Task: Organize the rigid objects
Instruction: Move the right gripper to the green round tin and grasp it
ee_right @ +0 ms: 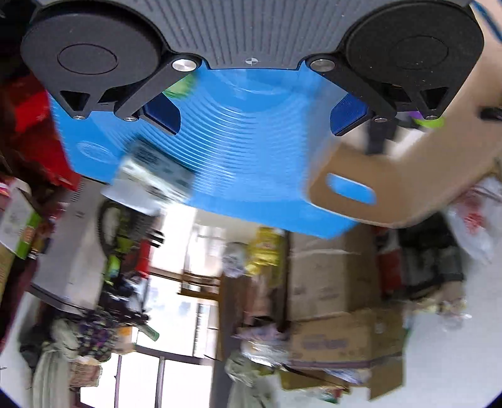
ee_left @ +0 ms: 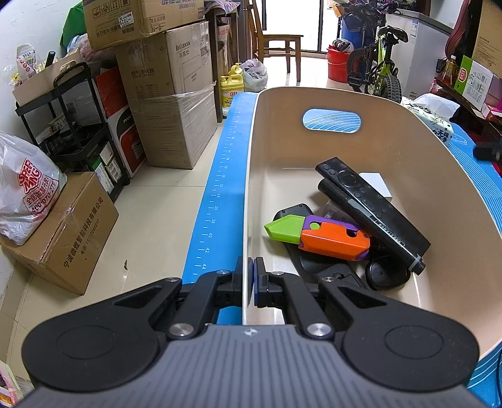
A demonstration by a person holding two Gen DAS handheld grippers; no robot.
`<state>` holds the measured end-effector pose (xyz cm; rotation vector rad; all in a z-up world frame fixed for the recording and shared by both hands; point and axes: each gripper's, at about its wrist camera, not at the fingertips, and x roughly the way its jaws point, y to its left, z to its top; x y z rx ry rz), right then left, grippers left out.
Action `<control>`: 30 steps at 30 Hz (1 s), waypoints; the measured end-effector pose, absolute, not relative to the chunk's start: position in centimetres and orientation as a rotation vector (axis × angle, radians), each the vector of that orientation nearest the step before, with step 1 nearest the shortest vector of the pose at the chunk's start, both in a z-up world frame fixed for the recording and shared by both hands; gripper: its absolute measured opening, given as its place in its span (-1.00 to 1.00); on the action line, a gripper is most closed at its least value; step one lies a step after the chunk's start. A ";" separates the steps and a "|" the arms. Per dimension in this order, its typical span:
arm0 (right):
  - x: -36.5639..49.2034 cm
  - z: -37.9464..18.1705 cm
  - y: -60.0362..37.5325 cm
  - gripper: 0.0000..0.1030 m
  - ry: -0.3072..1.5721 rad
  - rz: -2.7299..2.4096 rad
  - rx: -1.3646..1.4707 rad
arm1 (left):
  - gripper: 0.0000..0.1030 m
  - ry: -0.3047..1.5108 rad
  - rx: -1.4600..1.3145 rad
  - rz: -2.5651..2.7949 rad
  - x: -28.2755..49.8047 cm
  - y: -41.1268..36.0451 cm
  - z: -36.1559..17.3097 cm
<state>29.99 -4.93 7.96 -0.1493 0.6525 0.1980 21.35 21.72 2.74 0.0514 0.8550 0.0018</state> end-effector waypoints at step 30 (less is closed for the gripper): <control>35.1 -3.7 -11.5 0.28 0.743 0.123 -0.074 | -0.90 0.854 0.052 0.002 21.4 21.7 2.7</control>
